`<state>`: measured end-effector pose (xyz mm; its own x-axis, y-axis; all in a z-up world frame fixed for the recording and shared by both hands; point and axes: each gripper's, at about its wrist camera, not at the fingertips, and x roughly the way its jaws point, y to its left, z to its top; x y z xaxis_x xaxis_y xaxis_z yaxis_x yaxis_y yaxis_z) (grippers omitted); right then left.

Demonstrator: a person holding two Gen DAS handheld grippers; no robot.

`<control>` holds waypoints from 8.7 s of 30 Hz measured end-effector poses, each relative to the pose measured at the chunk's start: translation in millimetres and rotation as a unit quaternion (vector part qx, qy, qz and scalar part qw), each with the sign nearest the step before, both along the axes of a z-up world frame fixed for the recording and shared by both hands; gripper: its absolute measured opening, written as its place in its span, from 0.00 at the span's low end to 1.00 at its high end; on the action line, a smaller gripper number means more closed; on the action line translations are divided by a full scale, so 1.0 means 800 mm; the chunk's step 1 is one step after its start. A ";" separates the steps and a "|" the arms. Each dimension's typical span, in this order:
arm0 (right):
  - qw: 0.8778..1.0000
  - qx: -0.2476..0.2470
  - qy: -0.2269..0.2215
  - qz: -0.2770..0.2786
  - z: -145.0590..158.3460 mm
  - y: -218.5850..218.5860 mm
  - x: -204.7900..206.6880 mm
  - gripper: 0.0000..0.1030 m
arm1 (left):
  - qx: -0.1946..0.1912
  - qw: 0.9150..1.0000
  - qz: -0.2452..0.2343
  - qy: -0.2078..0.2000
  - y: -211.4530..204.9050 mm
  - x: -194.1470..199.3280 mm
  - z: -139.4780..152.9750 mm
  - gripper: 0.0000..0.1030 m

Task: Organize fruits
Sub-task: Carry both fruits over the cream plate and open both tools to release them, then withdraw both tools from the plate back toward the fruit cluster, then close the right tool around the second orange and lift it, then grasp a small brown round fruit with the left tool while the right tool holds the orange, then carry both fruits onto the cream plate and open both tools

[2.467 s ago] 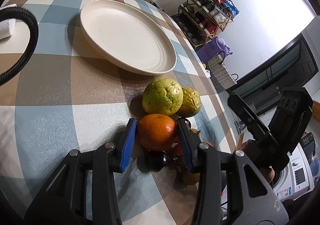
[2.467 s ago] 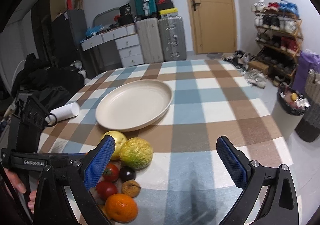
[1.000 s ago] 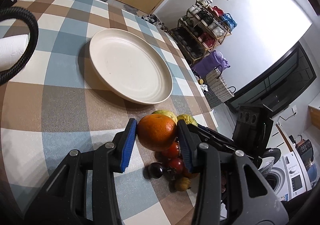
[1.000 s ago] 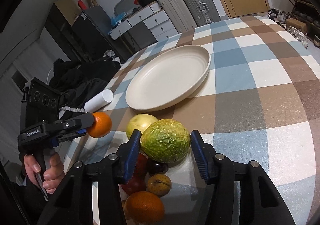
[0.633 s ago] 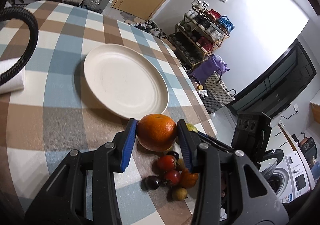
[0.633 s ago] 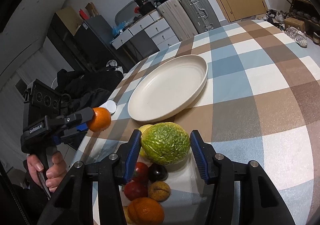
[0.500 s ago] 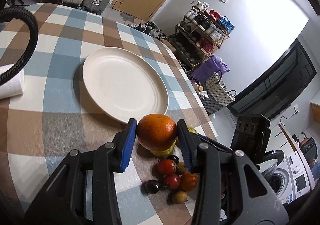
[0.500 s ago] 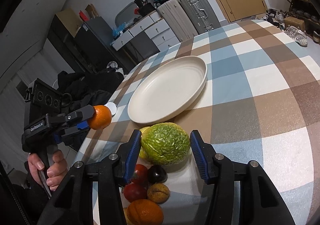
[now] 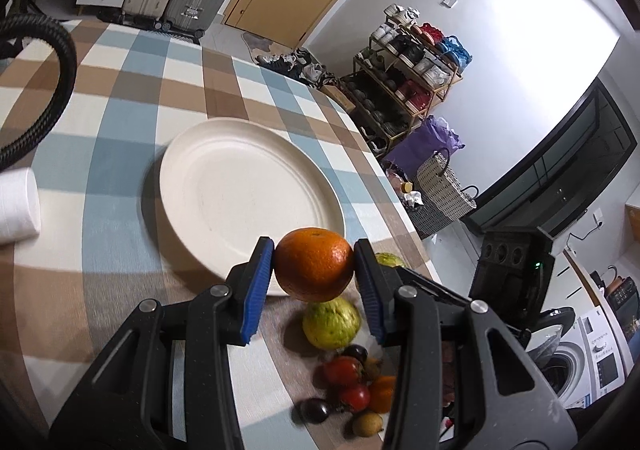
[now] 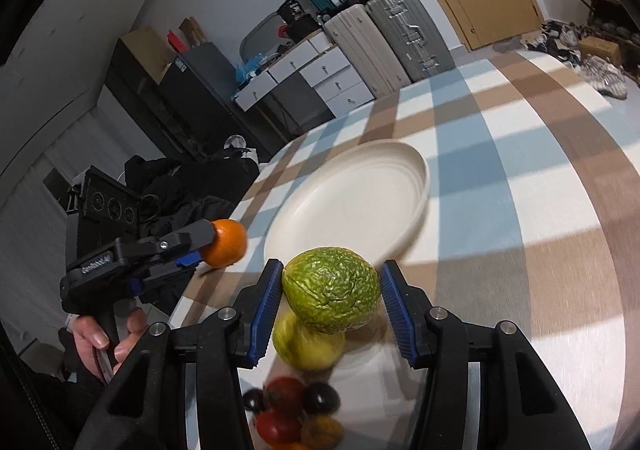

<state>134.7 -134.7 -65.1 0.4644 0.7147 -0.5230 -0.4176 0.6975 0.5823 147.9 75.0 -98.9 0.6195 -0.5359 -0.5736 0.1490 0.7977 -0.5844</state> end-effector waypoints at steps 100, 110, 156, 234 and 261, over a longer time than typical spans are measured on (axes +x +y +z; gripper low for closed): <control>0.980 -0.167 -0.083 -0.069 0.019 -0.001 -0.203 1.00 | 0.178 0.982 0.065 -0.002 -0.087 -0.174 -0.019 0.99; 0.991 -0.119 -0.035 -0.058 -0.011 -0.005 -0.183 0.99 | 0.186 0.981 0.050 0.016 -0.090 -0.191 -0.044 0.99; 0.997 -0.068 -0.021 -0.030 -0.023 -0.025 -0.183 0.40 | 0.159 0.986 -0.042 0.040 -0.160 -0.160 -0.069 0.96; 0.993 -0.116 -0.021 -0.015 0.023 0.065 0.139 0.40 | 0.107 0.993 0.043 0.000 0.031 0.129 -0.033 0.23; 0.990 -0.138 0.009 -0.034 -0.007 0.072 0.162 0.50 | 0.124 0.990 0.059 0.018 0.024 0.160 -0.061 0.32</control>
<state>264.4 -77.1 -70.7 0.4963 0.5107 -0.7021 -0.3556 0.8573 0.3723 276.1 93.8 -148.1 0.6466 -0.3010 -0.7009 0.0290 0.9279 -0.3718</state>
